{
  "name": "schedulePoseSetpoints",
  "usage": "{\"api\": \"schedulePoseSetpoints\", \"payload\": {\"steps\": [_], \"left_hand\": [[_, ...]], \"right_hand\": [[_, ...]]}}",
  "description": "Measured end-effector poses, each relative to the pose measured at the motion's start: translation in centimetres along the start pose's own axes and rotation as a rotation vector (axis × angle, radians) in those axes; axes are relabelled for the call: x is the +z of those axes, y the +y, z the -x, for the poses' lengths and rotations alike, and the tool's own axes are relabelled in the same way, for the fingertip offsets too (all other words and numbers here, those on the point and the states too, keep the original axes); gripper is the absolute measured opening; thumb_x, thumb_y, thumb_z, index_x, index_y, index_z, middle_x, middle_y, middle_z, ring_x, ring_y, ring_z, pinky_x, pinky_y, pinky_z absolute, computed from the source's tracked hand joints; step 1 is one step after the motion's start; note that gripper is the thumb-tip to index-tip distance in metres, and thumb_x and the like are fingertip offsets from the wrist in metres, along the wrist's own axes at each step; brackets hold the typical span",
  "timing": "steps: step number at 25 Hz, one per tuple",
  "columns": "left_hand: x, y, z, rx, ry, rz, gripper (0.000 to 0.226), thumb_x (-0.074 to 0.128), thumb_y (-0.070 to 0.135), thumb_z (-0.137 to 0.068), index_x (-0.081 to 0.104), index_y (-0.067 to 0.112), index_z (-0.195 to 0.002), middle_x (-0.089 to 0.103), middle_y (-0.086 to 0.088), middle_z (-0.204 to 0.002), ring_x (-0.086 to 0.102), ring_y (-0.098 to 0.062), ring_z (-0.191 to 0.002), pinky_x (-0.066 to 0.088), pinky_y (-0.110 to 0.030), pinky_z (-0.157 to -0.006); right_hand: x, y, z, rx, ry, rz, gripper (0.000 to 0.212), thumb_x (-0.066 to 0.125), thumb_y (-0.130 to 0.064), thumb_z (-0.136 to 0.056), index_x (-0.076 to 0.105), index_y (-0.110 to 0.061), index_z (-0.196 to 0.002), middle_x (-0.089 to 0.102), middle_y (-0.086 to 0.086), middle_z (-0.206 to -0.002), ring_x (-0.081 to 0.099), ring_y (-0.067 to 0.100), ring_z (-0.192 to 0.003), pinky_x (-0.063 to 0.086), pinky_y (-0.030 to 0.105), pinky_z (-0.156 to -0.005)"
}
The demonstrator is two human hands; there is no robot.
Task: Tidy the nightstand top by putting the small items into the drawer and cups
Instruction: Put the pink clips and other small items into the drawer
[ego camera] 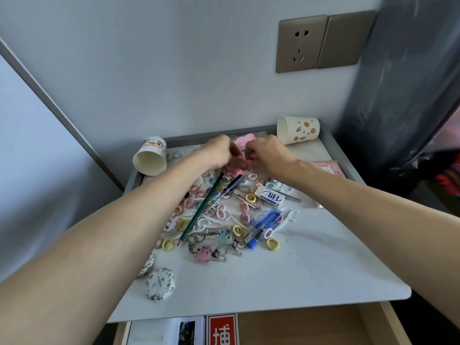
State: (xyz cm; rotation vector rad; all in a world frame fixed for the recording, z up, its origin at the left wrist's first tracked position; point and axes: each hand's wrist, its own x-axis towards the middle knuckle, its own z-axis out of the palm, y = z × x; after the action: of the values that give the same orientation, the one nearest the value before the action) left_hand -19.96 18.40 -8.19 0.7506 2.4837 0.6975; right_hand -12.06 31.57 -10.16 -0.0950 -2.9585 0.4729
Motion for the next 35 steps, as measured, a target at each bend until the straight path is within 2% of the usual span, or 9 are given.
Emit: {"api": "schedulePoseSetpoints", "payload": {"steps": [4, 7, 12, 17, 21, 24, 27, 31, 35], "left_hand": [[-1.3, 0.3, 1.4, 0.047, 0.113, 0.189, 0.009, 0.079, 0.019, -0.084, 0.071, 0.014, -0.081, 0.070, -0.005, -0.076, 0.061, -0.015, -0.069, 0.052, -0.024, -0.065], [-2.2, 1.2, 5.4, 0.072, 0.167, 0.322, 0.012, 0.070, 0.022, -0.092, 0.062, 0.015, -0.087, 0.069, -0.006, -0.081, 0.062, -0.012, -0.064, 0.050, -0.023, -0.057], [-1.2, 1.3, 16.9, 0.029, 0.135, 0.229, 0.009, 0.052, 0.028, -0.102, 0.054, 0.019, -0.102, 0.062, 0.012, -0.063, 0.050, -0.004, -0.051, 0.036, -0.020, -0.049], [2.3, -0.9, 29.4, -0.108, -0.008, 0.593, 0.010, 0.047, 0.021, -0.103, 0.057, 0.019, -0.102, 0.043, 0.011, -0.056, 0.030, -0.007, -0.047, 0.022, -0.018, -0.043], [5.4, -2.6, 33.9, -0.210, 0.032, 0.772, 0.016, 0.048, 0.024, -0.100, 0.063, 0.018, -0.101, 0.044, 0.008, -0.059, 0.028, -0.008, -0.049, 0.019, -0.018, -0.041], [6.1, -4.5, 33.9, -0.304, 0.097, 0.983, 0.027, 0.043, 0.020, -0.099, 0.069, 0.012, -0.098, 0.047, 0.005, -0.058, 0.033, -0.009, -0.048, 0.019, -0.020, -0.041], [6.9, -5.6, 33.0, -0.291, 0.110, 1.059, 0.033, 0.041, 0.011, -0.100, 0.073, 0.006, -0.106, 0.055, 0.004, -0.061, 0.045, -0.010, -0.056, 0.030, -0.021, -0.050], [7.4, -5.8, 31.7, -0.239, 0.119, 1.071, 0.018, 0.057, 0.008, -0.096, 0.074, 0.010, -0.103, 0.073, 0.001, -0.075, 0.064, -0.014, -0.079, 0.047, -0.029, -0.078], [7.6, -5.2, 31.6, -0.255, 0.077, 1.112, 0.011, 0.070, 0.004, -0.085, 0.073, 0.005, -0.096, 0.076, -0.012, -0.085, 0.071, -0.019, -0.073, 0.058, -0.032, -0.079]], "right_hand": [[-2.0, 0.2, 1.2, 0.008, 0.098, -0.139, 0.018, 0.076, -0.009, -0.081, 0.068, -0.005, -0.097, 0.065, 0.007, -0.084, 0.062, 0.021, -0.080, 0.040, 0.022, -0.065], [-4.4, -1.6, 3.8, 0.031, 0.140, -0.244, 0.020, 0.077, -0.015, -0.081, 0.067, -0.007, -0.096, 0.060, 0.002, -0.080, 0.055, 0.017, -0.074, 0.035, 0.014, -0.053], [-5.8, -7.5, 11.2, 0.013, 0.036, -0.313, 0.014, 0.075, -0.027, -0.082, 0.066, -0.023, -0.092, 0.066, -0.002, -0.088, 0.060, 0.018, -0.078, 0.047, 0.024, -0.067], [-4.4, -13.1, 21.3, 0.011, -0.175, -0.972, 0.011, 0.075, -0.016, -0.083, 0.064, -0.013, -0.084, 0.058, 0.007, -0.068, 0.049, 0.015, -0.055, 0.039, 0.022, -0.047], [-2.4, -15.0, 25.5, 0.074, -0.277, -1.461, 0.011, 0.067, -0.019, -0.084, 0.064, -0.011, -0.090, 0.057, 0.006, -0.071, 0.044, 0.011, -0.057, 0.033, 0.017, -0.047], [-1.4, -15.1, 26.3, 0.145, -0.306, -1.459, 0.014, 0.064, -0.017, -0.087, 0.069, -0.008, -0.097, 0.056, 0.010, -0.076, 0.042, 0.012, -0.059, 0.030, 0.019, -0.048], [-0.5, -14.6, 25.9, 0.239, -0.275, -1.313, 0.016, 0.059, -0.010, -0.094, 0.069, -0.003, -0.105, 0.061, 0.000, -0.068, 0.046, 0.007, -0.055, 0.036, 0.015, -0.047], [0.8, -14.5, 25.4, 0.255, -0.221, -1.097, 0.012, 0.060, -0.013, -0.095, 0.070, -0.008, -0.100, 0.060, -0.007, -0.060, 0.047, 0.004, -0.052, 0.038, 0.014, -0.048], [0.8, -14.7, 25.1, 0.265, -0.169, -1.045, 0.009, 0.067, -0.019, -0.090, 0.065, -0.010, -0.091, 0.057, -0.001, -0.057, 0.046, 0.010, -0.051, 0.036, 0.019, -0.048]]}}
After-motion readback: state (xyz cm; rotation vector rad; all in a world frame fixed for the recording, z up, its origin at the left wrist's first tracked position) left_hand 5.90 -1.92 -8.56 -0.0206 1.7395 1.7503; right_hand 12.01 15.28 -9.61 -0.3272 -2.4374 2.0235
